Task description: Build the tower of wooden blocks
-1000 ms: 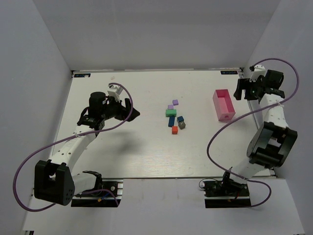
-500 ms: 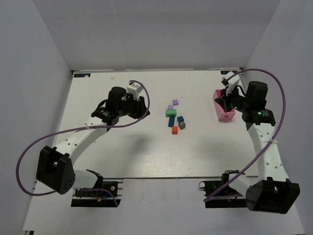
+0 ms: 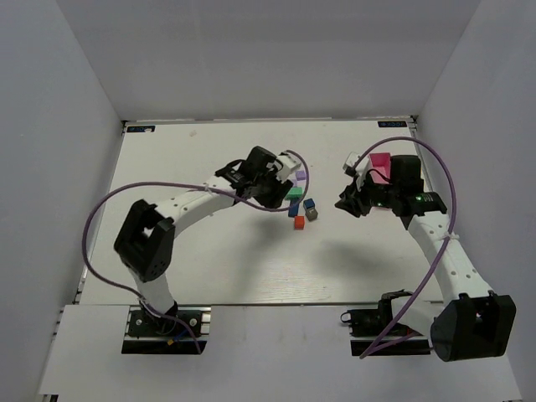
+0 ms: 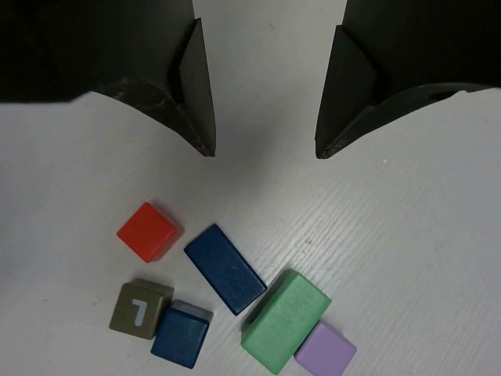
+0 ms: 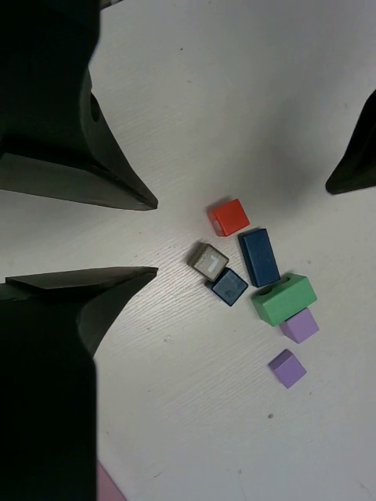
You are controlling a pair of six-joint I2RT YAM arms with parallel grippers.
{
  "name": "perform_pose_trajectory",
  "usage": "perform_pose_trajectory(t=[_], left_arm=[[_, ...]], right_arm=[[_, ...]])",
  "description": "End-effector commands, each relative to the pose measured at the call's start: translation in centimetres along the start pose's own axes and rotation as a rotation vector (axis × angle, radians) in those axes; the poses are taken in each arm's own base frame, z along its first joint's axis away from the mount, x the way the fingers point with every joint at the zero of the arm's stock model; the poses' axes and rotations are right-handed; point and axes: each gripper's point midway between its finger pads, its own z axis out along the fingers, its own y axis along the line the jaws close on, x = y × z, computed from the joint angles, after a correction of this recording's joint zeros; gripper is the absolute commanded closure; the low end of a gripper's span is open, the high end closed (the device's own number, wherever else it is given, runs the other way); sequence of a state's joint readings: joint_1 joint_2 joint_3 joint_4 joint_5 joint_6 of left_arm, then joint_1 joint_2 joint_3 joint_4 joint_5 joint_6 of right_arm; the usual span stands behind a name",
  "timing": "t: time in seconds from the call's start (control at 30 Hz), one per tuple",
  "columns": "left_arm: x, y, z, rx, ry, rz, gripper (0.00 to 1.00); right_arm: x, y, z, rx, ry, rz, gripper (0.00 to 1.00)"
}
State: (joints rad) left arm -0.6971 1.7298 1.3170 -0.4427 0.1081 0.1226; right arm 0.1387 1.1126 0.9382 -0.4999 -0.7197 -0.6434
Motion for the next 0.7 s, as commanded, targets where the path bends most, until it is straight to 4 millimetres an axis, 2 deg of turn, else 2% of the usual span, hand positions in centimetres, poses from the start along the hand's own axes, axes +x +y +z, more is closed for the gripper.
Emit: perform_pose_trajectory(t=[0.0,0.03,0.07,0.1,0.13,0.23,0.27,0.3,0.67], left_arm=[[-1.6,1.0,0.6,-0.046,0.037,0.123,0.36],[-2.1,1.3,1.9,-0.043,0.053,0.137,0.36],[-2.1,1.5,2.4,-0.048,0.070,0.150,0.36],[-3.0,1.7,2.7,-0.050,0.062,0.172,0.36],[-2.6,1.9,4.0,-0.045,0.083,0.187,0.36],[-3.4,1.8,5.1,-0.034,0.095,0.249,0.36],[-2.7,1.9,5.9,-0.027,0.121,0.256,0.36],[-3.1,1.9,6.2,-0.029,0.114,0.257,0.34],[-2.4,1.4,9.7,0.044,0.156,0.302,0.28]], right_arm=[[-1.8,0.1,-0.5,0.016,-0.059,-0.083,0.59],[-1.9,0.2,-0.4,0.016,-0.063,-0.081,0.59],[-2.1,0.2,-0.6,0.022,-0.069,-0.084,0.59],[-2.3,0.3,-0.9,0.030,-0.075,-0.095,0.59],[-2.3,0.4,-0.9,0.031,-0.077,-0.092,0.59],[-2.8,0.5,-1.3,0.039,-0.096,-0.112,0.59],[-3.0,0.7,-1.4,0.035,-0.102,-0.115,0.59],[-2.8,0.8,-1.4,0.033,-0.097,-0.112,0.59],[-2.5,0.7,-1.3,0.037,-0.090,-0.115,0.59]])
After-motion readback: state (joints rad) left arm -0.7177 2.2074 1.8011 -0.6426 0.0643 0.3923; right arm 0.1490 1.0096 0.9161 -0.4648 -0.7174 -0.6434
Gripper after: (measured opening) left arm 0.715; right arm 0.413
